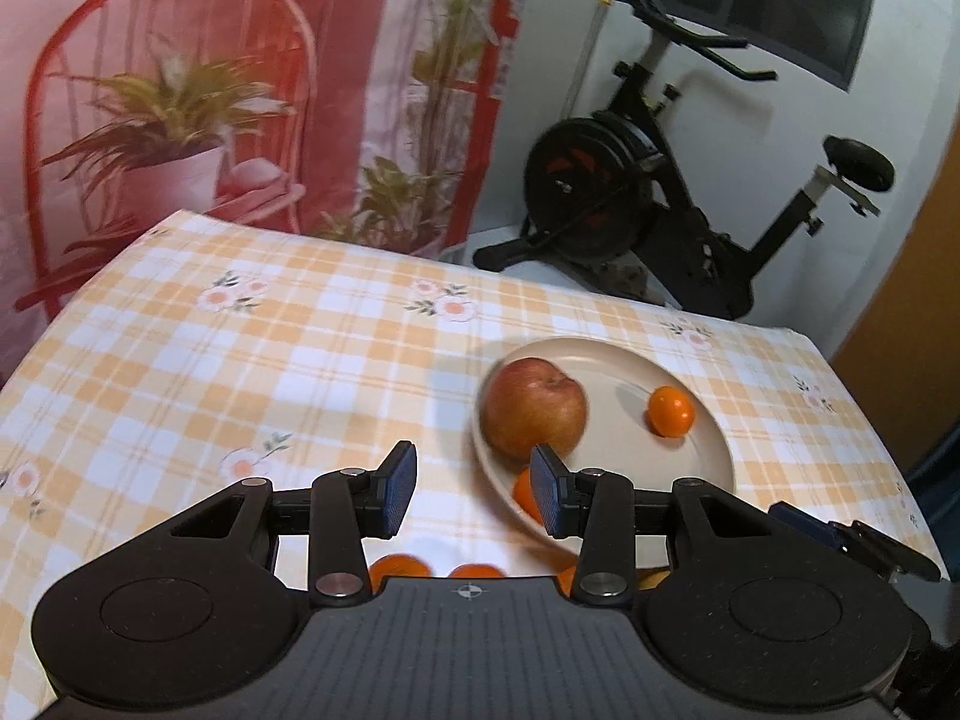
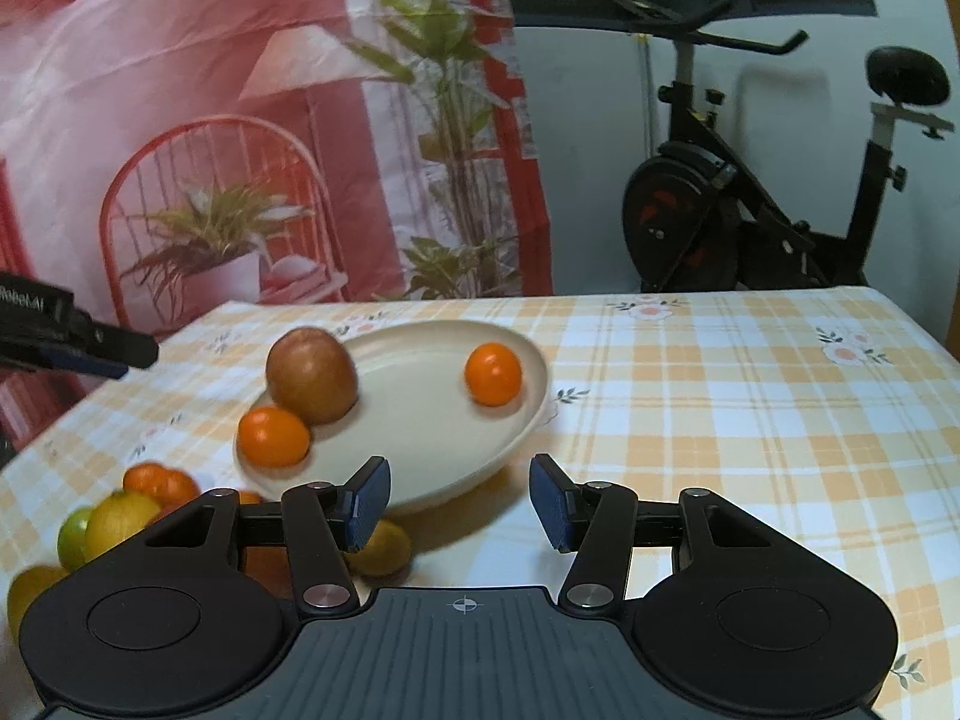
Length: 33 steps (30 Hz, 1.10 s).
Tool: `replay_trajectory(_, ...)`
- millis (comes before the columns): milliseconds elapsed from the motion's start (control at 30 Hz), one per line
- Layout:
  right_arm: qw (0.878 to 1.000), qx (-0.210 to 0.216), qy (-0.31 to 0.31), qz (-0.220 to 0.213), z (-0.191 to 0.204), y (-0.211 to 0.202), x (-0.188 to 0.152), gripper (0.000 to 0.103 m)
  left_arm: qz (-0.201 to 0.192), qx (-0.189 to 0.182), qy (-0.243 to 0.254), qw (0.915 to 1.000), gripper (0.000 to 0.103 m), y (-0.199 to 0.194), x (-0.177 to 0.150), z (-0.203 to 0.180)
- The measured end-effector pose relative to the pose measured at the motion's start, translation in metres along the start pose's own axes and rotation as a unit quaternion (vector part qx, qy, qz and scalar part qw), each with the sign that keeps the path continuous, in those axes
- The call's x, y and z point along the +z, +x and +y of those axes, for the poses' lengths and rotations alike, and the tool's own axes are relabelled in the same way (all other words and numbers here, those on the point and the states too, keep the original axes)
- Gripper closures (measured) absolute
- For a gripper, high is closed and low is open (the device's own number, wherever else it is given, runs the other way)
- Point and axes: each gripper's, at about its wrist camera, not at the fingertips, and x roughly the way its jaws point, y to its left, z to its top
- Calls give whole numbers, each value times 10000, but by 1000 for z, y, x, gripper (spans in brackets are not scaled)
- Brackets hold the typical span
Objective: Organize fruits
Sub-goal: 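Withdraw both grippers from the plate back toward the fruit pile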
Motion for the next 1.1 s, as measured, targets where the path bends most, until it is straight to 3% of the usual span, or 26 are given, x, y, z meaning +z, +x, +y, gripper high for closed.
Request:
replay_trajectory(300,10000,27,7,76,-1,2,-5,54,74,132,-263,9995,59,-10,-15,19)
replay_trajectory(1100,9999,-37,121,51,-1,-11,-4,54,158,-115,8,9998,59,-23,-39,6)
